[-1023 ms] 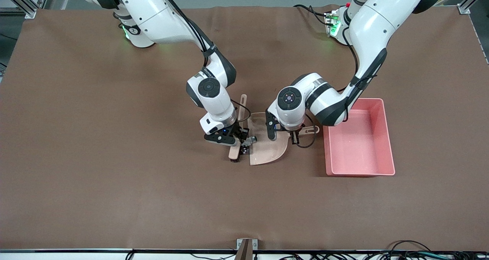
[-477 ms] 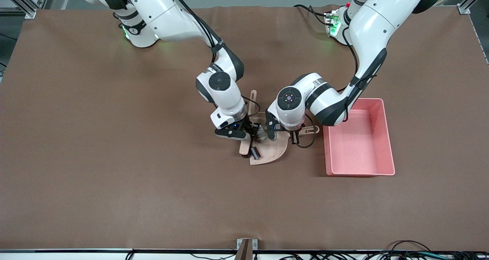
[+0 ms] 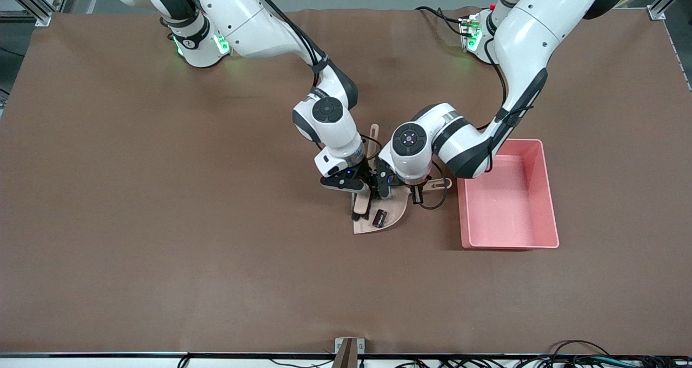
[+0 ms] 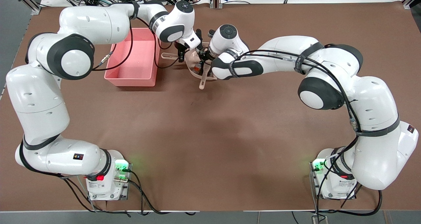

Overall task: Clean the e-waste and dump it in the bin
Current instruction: 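Sweep the electronic parts into the dustpan with the right gripper's brush, then move the brush back with the right gripper while the left gripper lifts the dustpan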

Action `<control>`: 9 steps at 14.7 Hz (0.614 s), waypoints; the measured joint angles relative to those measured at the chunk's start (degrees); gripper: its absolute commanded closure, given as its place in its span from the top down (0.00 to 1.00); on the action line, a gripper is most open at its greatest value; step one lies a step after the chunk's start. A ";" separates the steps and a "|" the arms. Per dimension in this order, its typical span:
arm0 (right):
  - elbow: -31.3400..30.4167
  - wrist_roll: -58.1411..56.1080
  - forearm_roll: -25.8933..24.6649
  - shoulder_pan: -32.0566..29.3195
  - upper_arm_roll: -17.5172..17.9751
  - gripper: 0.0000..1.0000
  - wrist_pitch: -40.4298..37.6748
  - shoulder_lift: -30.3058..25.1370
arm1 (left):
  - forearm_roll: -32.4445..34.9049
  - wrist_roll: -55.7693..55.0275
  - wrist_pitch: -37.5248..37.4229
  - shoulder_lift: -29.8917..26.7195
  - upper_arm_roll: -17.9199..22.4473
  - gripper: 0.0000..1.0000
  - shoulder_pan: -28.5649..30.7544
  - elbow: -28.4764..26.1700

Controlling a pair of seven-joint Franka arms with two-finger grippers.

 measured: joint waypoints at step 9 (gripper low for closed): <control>0.47 -6.97 -0.29 -4.84 -1.33 0.00 -3.77 -0.41 | 0.00 0.00 -0.01 0.00 0.00 0.26 0.00 0.03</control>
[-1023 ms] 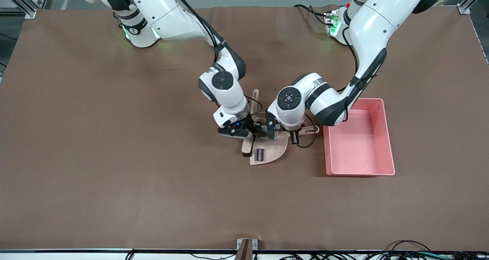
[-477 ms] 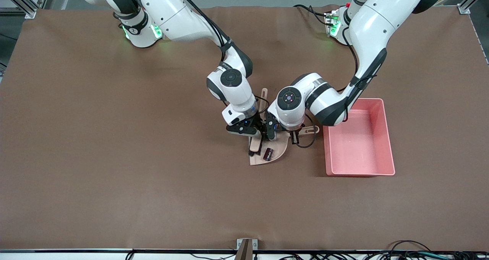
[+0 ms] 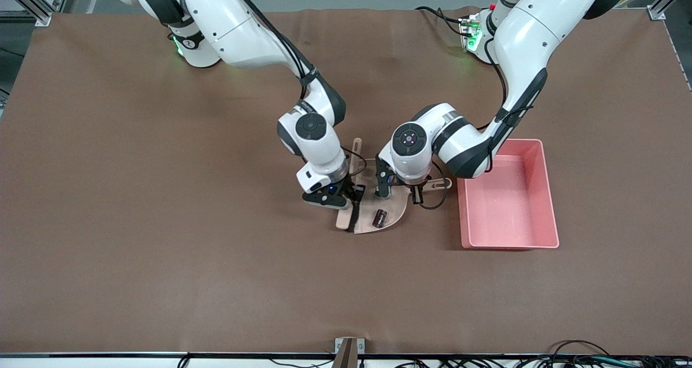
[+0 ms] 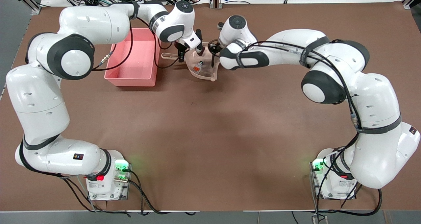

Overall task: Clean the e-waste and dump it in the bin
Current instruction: 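Move the brush back with the right gripper while the left gripper lifts the dustpan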

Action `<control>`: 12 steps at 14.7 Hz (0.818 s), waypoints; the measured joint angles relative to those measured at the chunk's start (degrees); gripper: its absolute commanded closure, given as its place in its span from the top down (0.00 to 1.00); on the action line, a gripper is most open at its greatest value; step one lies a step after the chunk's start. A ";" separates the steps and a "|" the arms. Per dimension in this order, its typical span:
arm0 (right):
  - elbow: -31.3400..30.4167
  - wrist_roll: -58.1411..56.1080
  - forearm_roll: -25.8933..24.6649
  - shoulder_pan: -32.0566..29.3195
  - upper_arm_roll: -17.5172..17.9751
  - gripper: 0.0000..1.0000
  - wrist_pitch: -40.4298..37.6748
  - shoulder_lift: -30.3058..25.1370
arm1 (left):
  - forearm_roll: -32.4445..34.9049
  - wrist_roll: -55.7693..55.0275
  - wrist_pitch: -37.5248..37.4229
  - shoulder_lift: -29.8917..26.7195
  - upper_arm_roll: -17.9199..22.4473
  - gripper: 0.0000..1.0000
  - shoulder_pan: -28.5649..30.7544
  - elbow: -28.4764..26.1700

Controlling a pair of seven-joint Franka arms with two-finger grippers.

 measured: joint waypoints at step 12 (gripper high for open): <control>-25.43 -14.48 -4.95 -12.66 -0.72 0.00 -5.73 -23.89 | 0.00 0.09 -0.60 0.00 -0.10 0.08 0.09 0.37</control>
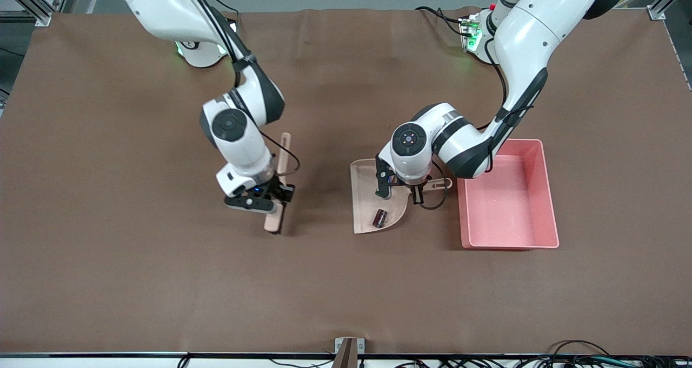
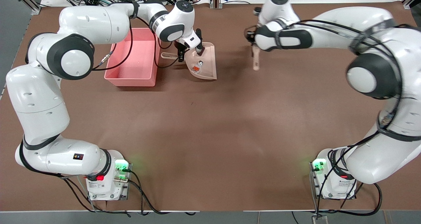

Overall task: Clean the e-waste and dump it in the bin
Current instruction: 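Move the brush back with the right gripper while the left gripper lifts the dustpan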

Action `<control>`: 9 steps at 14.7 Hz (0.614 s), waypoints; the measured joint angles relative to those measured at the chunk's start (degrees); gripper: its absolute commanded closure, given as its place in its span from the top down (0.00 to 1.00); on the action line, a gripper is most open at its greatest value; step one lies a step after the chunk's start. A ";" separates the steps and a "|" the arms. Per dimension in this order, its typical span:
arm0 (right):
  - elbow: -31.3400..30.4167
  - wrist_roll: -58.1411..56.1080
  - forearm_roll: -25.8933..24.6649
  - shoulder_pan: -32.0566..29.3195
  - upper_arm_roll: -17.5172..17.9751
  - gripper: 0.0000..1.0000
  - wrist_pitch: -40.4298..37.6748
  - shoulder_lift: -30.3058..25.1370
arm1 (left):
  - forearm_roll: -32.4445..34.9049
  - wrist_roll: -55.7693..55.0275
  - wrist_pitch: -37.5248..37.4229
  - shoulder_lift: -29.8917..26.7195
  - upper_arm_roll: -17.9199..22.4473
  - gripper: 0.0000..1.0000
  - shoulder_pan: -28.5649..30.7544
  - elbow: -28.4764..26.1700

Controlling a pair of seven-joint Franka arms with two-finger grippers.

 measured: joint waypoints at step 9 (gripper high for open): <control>-25.51 -14.55 -1.61 -14.54 -0.14 0.00 6.69 -17.04 | 0.00 0.60 0.09 -1.19 -3.29 0.05 1.40 1.22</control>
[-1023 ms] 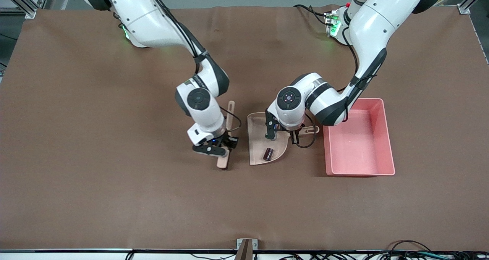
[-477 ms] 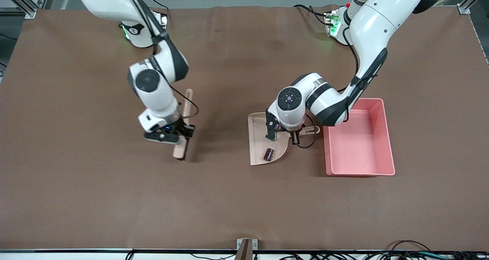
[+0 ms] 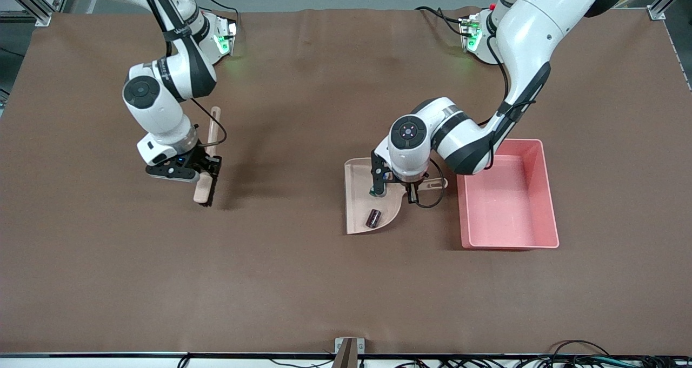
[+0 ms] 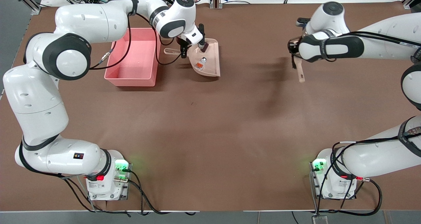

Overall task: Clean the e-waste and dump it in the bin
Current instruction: 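Move the brush back with the right gripper while the left gripper lifts the dustpan, then lower the brush onto the table with the right gripper while the left tilts the dustpan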

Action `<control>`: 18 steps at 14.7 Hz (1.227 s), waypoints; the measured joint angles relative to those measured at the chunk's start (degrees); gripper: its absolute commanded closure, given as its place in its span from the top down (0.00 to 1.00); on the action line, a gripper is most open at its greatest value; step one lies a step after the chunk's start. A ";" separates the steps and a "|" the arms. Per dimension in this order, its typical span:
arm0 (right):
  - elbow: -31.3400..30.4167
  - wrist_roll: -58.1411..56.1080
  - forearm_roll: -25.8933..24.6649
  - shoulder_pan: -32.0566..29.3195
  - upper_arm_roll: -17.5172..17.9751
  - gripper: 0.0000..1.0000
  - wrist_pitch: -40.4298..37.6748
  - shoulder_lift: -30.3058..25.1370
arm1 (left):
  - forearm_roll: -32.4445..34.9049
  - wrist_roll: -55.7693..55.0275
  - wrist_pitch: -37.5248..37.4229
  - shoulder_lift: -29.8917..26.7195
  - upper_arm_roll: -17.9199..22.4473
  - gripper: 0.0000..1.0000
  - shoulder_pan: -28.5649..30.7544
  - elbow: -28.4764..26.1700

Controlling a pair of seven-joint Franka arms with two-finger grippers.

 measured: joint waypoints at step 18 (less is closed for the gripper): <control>-11.64 -23.19 -0.08 -20.56 0.12 0.28 25.02 6.72 | 0.95 6.62 -17.60 -7.01 -37.62 0.05 48.75 -0.32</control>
